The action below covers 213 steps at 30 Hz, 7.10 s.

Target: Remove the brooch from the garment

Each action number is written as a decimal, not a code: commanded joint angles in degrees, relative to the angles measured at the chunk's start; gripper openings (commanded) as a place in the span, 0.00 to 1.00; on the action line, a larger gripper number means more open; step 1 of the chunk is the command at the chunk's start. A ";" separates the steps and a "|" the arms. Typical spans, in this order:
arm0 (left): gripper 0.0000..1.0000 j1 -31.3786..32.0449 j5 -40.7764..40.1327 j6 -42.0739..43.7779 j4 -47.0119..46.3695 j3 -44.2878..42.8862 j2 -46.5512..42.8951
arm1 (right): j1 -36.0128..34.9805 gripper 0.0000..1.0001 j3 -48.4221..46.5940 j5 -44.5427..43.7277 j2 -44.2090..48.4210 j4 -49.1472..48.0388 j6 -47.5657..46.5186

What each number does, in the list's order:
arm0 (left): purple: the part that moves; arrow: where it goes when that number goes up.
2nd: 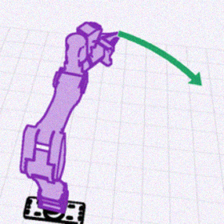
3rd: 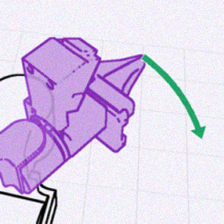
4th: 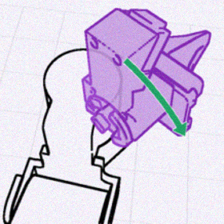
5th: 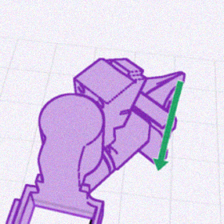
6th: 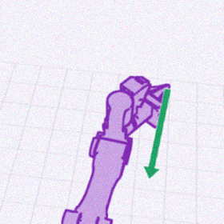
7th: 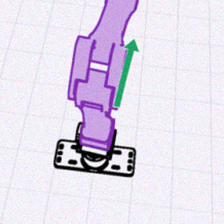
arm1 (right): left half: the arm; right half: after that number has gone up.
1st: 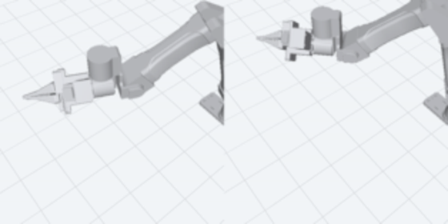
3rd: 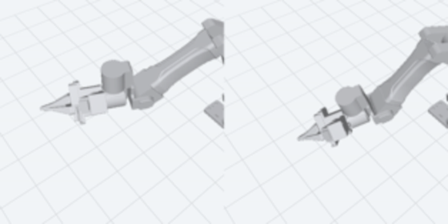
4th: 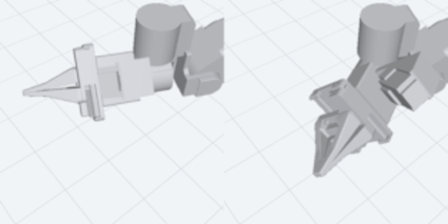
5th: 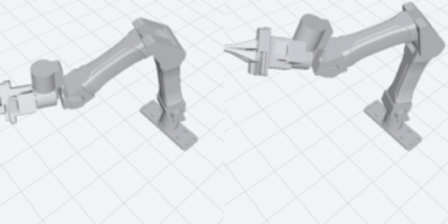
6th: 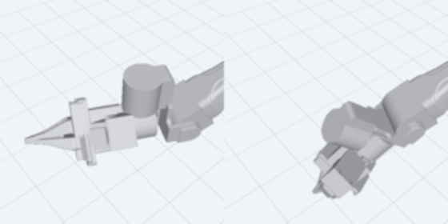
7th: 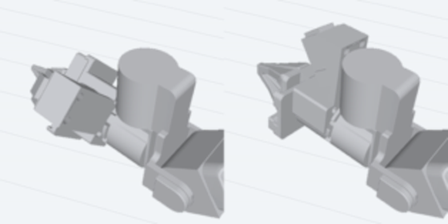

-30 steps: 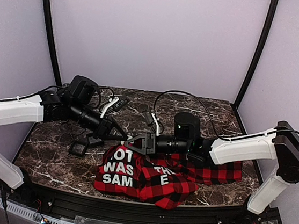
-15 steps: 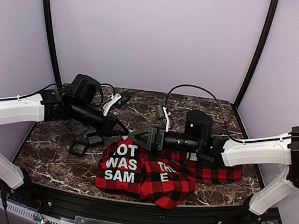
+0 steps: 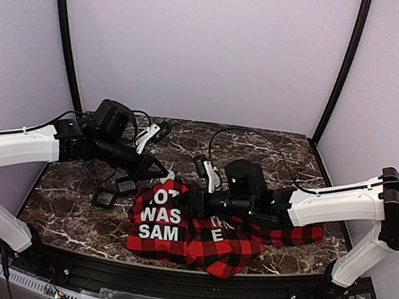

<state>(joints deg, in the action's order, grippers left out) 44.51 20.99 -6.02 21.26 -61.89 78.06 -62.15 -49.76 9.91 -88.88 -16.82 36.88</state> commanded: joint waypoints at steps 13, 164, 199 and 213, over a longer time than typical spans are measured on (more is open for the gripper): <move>0.01 -0.41 -1.24 0.50 0.09 -0.42 -1.12 | -2.08 0.00 -4.46 -8.90 -3.89 1.33 -0.57; 0.01 0.75 30.55 -2.55 -9.57 2.38 -7.84 | 2.87 0.06 -3.24 4.51 3.02 -11.99 4.75; 0.01 1.19 26.29 -0.98 -7.65 2.04 -8.60 | 8.53 0.04 -1.00 3.69 -1.32 -10.82 19.44; 0.01 1.19 21.10 -0.24 -4.12 0.52 -6.65 | 8.54 0.08 -1.31 7.52 0.47 -12.21 14.80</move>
<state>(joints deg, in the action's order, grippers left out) 43.53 36.86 -8.16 13.50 -59.35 71.85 -57.52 -51.92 24.29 -88.18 -30.26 51.94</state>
